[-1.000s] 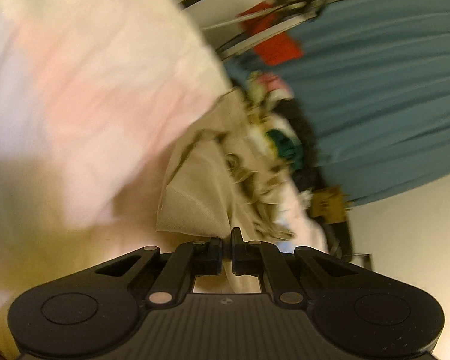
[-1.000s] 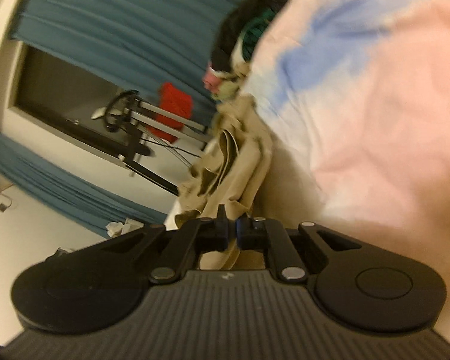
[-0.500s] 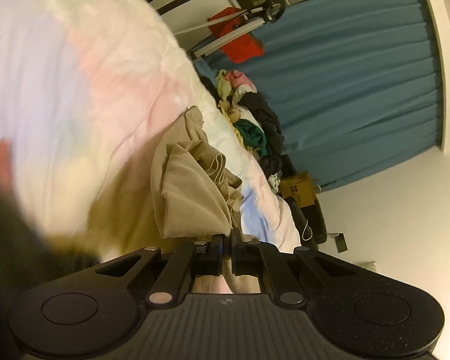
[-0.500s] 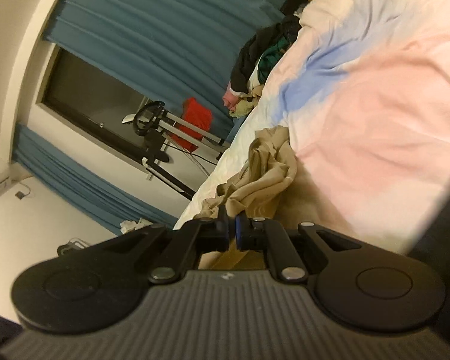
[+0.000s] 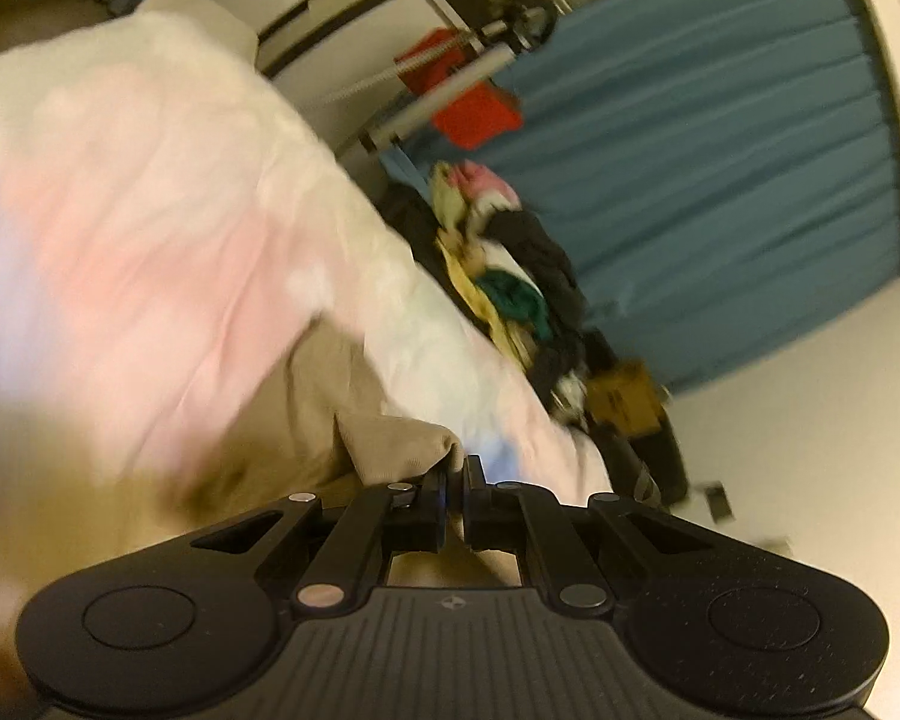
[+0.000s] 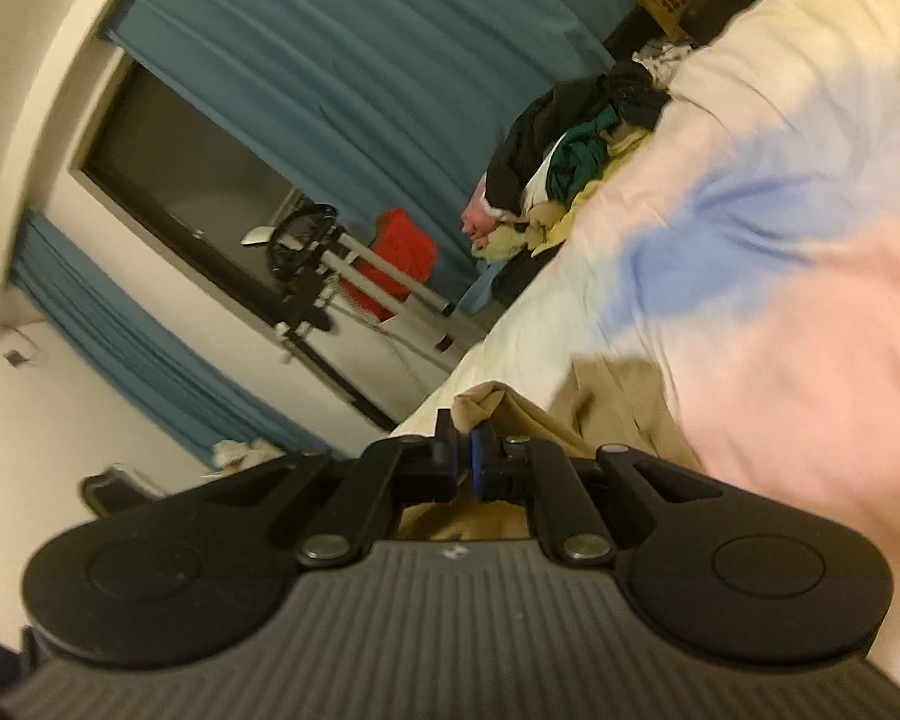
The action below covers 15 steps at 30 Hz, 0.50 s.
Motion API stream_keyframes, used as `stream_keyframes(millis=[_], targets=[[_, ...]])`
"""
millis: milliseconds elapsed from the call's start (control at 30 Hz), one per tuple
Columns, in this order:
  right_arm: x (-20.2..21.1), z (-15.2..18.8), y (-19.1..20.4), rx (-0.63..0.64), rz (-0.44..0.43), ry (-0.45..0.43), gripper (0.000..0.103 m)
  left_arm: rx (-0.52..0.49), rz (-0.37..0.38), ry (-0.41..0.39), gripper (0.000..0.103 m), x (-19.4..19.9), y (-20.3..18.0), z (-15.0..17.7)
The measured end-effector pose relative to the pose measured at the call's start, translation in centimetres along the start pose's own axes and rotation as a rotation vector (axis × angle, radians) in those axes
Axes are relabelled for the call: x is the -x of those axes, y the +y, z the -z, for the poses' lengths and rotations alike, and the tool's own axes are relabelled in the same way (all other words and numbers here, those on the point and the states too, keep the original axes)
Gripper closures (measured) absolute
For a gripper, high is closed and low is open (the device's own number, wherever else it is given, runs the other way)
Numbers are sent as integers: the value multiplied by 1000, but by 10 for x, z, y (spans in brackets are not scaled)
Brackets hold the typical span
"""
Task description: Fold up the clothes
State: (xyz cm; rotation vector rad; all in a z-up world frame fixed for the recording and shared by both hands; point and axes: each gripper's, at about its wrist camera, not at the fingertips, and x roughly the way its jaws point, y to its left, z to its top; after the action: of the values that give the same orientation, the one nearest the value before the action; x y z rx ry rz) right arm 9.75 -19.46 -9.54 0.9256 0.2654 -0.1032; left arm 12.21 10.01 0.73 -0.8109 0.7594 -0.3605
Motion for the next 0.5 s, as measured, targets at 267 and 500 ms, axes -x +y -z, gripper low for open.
stream_keyframes(millis=[267,500], targets=[[-105,-14,-21,100,112,9,95,-131,-87,-29,97,-104,-8,-33],[-132,-12,-63,5,100,47,95,-212,-69,-37,97,-145,0,-27]])
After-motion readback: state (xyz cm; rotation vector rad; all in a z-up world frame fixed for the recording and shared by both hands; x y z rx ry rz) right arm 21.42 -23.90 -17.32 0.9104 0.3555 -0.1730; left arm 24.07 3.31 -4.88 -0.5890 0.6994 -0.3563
